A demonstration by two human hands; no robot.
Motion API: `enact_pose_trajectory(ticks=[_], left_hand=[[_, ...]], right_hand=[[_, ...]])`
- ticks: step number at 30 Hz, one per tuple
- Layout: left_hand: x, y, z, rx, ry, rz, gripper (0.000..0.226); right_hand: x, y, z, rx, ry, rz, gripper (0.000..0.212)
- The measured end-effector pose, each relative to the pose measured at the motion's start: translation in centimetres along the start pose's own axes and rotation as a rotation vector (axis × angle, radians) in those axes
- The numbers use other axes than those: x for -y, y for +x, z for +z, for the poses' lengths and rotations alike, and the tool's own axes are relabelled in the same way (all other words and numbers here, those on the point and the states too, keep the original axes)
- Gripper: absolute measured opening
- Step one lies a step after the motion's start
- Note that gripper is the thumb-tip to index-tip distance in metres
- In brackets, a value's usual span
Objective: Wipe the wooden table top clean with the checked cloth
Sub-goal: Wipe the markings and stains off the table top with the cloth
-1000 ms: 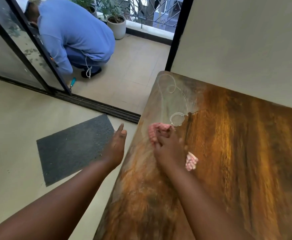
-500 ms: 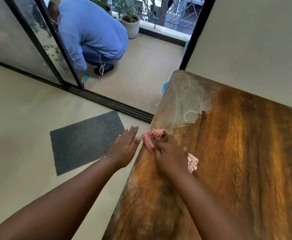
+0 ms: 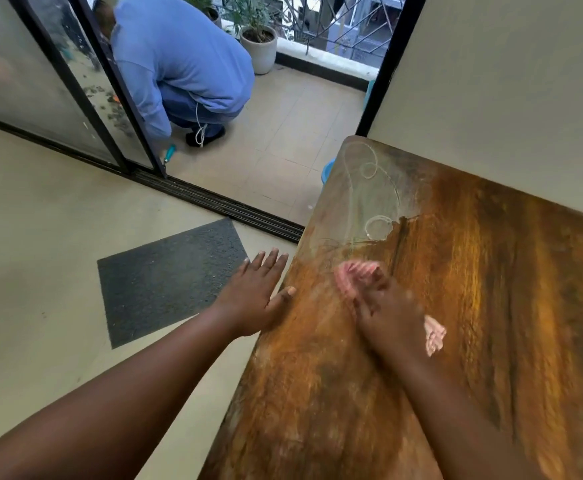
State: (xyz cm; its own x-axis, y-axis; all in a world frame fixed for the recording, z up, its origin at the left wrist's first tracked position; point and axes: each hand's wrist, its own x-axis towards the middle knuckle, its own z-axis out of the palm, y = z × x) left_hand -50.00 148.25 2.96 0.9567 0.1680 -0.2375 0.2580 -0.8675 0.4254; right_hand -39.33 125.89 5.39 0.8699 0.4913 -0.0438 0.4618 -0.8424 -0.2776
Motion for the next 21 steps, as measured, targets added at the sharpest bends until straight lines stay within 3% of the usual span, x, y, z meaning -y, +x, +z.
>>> enact_pose_trajectory(ticks=[2, 3, 5, 8, 10, 12, 14, 17, 19, 21], left_hand=[[-0.9, 0.2, 0.1, 0.01, 0.043, 0.029, 0.084], [-1.3, 0.3, 0.2, 0.014, 0.053, 0.036, 0.084], [-1.8, 0.7, 0.2, 0.008, 0.049, 0.025, 0.085], [-1.9, 1.5, -0.2, -0.03, -0.022, -0.017, 0.088], [-1.9, 1.8, -0.6, -0.047, -0.052, -0.03, 0.088], [-1.8, 1.9, -0.8, -0.041, -0.059, -0.04, 0.088], [-1.9, 2.1, -0.8, -0.042, -0.05, -0.043, 0.089], [-2.5, 2.2, -0.4, -0.06, -0.032, -0.027, 0.09], [-3.4, 2.5, -0.1, -0.077, -0.022, -0.006, 0.093], [-4.6, 3.0, -0.1, -0.086, -0.001, 0.024, 0.095]], right_hand=[[0.4, 2.0, -0.1, -0.039, -0.037, 0.178, 0.041], [1.2, 1.6, 0.0, -0.027, -0.054, 0.182, 0.045], [3.0, -1.7, 0.9, 0.023, -0.044, 0.05, 0.051], [3.1, -9.7, 1.4, 0.1, -0.005, -0.339, 0.053], [0.1, -12.1, 0.5, 0.142, 0.02, -0.411, 0.054], [-3.8, -11.5, -0.2, 0.113, 0.007, -0.296, 0.052], [-7.0, -8.8, -0.8, 0.008, -0.076, -0.031, 0.048], [-6.4, -3.2, -0.6, -0.125, -0.083, 0.264, 0.044], [-2.9, -1.0, -0.6, -0.068, -0.053, 0.285, 0.041], [0.5, -1.7, 0.3, 0.009, -0.033, 0.11, 0.046]])
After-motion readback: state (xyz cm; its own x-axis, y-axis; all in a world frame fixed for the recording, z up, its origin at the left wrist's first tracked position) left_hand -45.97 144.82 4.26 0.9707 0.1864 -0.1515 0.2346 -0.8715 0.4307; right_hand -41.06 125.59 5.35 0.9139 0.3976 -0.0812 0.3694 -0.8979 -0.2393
